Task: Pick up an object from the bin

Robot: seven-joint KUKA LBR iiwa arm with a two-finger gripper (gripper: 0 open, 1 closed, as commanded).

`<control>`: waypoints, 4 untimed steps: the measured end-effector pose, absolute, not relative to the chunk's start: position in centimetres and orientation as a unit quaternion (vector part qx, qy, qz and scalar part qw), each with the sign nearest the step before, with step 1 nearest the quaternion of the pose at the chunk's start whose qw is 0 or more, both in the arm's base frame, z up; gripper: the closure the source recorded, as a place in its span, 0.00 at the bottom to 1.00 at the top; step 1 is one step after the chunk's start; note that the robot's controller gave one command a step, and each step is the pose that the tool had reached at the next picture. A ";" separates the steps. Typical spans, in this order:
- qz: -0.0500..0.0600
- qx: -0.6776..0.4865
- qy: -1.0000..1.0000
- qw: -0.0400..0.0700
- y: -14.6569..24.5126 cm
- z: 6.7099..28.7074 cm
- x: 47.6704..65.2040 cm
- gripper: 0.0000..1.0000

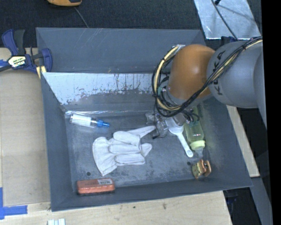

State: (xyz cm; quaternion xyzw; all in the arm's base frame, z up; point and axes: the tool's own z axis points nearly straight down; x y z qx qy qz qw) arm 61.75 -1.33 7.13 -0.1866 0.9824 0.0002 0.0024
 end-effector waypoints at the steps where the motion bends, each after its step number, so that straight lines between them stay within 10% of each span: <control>1: -0.001 -0.163 0.987 0.003 -2.5 21.7 62.8 1.00; 2: 0.000 -0.163 0.987 0.002 -2.5 21.6 62.7 0.00; 4: -0.001 -0.193 0.981 0.003 -2.3 18.7 62.9 0.00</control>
Offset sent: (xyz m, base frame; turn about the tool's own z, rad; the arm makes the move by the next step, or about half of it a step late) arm 0.0000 0.0000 0.0000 0.0000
